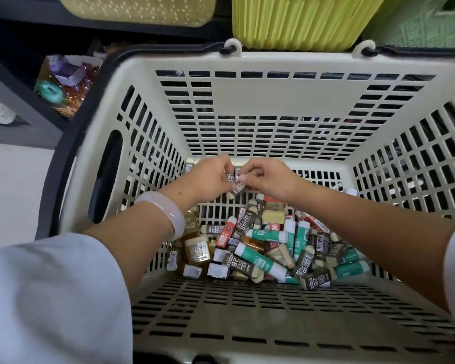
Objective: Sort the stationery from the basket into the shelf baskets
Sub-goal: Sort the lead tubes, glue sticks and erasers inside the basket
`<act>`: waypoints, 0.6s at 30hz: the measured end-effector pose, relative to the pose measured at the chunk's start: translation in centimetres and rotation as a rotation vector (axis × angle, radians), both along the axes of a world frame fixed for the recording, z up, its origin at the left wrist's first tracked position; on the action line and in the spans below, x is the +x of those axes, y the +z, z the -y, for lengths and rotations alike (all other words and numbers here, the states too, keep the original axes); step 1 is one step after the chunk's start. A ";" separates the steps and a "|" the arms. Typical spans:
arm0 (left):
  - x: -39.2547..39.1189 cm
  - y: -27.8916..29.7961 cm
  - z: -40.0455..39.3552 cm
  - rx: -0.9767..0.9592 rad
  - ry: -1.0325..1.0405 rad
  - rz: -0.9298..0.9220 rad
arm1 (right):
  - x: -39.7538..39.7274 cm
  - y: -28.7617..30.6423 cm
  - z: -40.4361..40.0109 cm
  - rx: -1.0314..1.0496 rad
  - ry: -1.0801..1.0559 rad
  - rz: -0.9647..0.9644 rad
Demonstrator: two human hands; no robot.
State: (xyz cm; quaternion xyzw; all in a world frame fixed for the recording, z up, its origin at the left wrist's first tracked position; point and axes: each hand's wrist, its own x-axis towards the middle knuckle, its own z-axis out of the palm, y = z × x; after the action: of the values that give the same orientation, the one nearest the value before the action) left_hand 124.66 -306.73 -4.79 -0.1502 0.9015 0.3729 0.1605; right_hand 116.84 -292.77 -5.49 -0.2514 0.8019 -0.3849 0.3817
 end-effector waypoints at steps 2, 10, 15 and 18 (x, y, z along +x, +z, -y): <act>0.4 -0.2 0.0 -0.110 -0.026 0.048 | -0.6 -0.6 -0.3 0.015 -0.195 -0.022; 2.3 -1.9 -1.6 -0.332 -0.519 0.476 | -0.5 -3.5 0.8 0.069 -0.382 0.064; 2.4 -1.8 -1.6 -0.395 -0.538 0.482 | -0.7 -3.5 1.2 0.124 -0.300 -0.115; 2.2 -1.4 -1.3 -0.381 -0.477 0.481 | -0.5 -3.3 0.8 0.193 -0.069 -0.364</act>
State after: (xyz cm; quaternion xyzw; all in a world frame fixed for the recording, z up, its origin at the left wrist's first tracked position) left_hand 126.82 -305.47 -6.22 -0.0468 0.9008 0.1048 0.4189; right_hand 116.29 -293.60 -8.81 -0.2514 0.8990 -0.2672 0.2393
